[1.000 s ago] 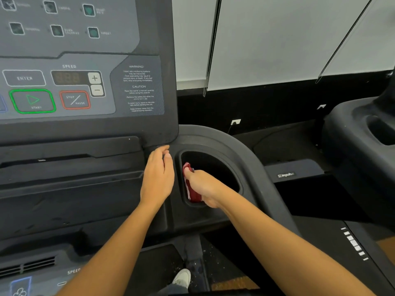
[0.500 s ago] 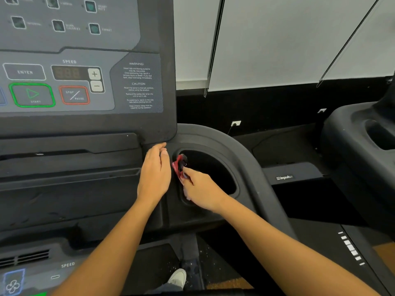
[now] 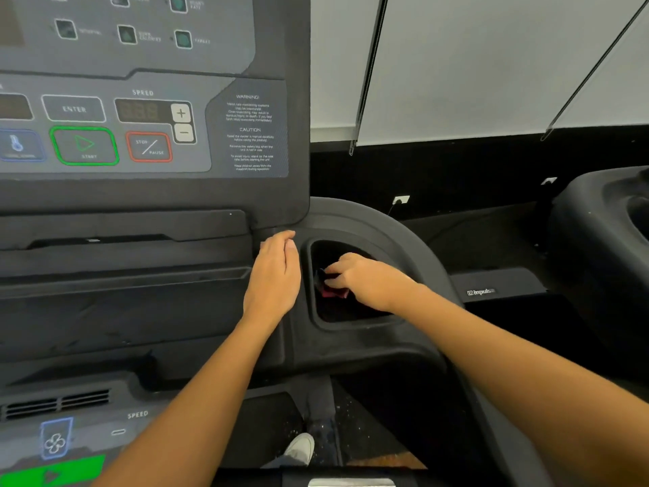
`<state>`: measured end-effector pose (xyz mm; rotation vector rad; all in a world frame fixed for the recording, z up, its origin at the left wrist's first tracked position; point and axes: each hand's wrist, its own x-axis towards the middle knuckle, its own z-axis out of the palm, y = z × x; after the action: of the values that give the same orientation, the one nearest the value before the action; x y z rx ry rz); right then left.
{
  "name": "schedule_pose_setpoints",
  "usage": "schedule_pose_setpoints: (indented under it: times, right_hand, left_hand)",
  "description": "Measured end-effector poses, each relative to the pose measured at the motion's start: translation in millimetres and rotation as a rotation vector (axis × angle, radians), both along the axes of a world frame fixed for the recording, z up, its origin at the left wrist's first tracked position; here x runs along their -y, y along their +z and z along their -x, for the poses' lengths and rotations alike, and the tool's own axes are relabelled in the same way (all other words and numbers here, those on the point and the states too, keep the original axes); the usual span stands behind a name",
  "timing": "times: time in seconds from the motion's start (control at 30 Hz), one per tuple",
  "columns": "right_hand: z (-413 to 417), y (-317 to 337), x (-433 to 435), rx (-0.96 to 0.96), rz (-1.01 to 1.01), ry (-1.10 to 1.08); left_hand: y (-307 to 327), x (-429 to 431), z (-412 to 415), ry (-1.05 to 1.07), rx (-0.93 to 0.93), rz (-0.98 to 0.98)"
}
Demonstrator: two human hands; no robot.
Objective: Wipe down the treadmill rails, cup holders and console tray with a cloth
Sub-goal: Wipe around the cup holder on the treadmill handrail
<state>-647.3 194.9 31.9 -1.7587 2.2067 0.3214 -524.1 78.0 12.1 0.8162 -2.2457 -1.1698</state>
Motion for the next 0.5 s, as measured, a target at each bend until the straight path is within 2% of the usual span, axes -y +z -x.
schedule_pose_setpoints:
  times: [0.1, 0.23, 0.5]
  right_hand:
    - [-4, -15, 4, -0.021, -0.194, 0.012]
    - [2, -17, 5, 0.215, -0.153, -0.111]
    - [1, 1, 0, 0.548, -0.399, -0.363]
  left_hand:
    - [1, 0, -2, -0.013, 0.008, 0.01]
    - [2, 0, -4, -0.031, 0.023, 0.03]
    - [4, 0, -3, -0.025, 0.022, 0.014]
